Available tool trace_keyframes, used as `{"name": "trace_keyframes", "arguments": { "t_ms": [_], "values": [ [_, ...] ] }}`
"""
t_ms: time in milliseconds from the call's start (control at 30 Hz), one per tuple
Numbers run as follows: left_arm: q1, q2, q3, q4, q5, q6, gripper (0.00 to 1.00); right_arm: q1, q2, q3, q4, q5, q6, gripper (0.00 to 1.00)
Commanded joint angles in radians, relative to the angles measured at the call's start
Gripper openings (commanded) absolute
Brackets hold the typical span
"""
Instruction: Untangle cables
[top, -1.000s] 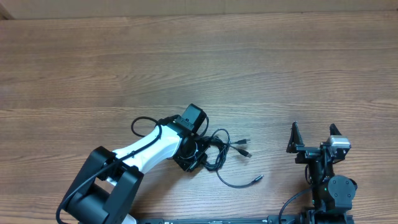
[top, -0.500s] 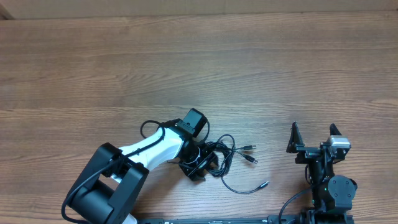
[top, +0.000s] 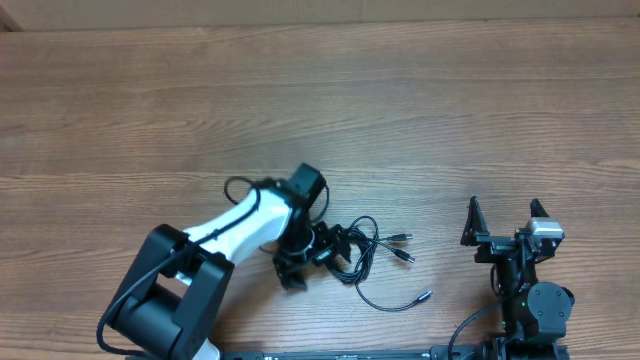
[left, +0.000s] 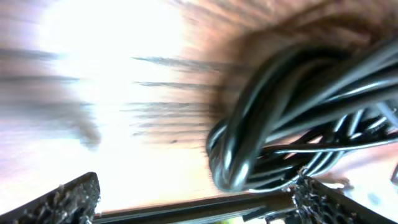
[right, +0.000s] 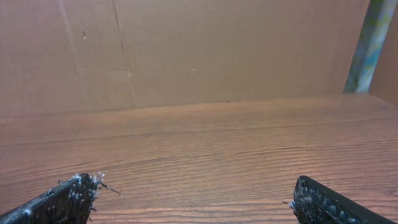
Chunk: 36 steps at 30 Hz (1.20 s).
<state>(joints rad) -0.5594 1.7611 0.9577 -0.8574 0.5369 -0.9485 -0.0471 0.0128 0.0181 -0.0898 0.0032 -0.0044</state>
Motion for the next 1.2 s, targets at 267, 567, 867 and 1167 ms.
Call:
{"name": "trace_keyframes", "arguments": {
  "t_ms": [267, 567, 867, 1167],
  "values": [
    [0.009, 0.003, 0.434, -0.365, -0.412, 0.180, 0.99, -0.005, -0.010, -0.010, 0.006, -0.005, -0.008, 1.00],
    [0.010, 0.003, 0.565, -0.451, -0.475, 0.249, 0.90, -0.005, -0.010, -0.010, 0.007, -0.005, -0.008, 1.00],
    [0.010, -0.070, 0.752, -0.591, -0.574, 0.261, 0.86, -0.005, -0.010, -0.010, 0.007, -0.005, -0.008, 1.00],
    [0.009, -0.324, 0.759, -0.624, -0.692, 0.189, 0.96, -0.005, -0.010, -0.010, 0.007, -0.005, -0.008, 1.00]
  ]
}}
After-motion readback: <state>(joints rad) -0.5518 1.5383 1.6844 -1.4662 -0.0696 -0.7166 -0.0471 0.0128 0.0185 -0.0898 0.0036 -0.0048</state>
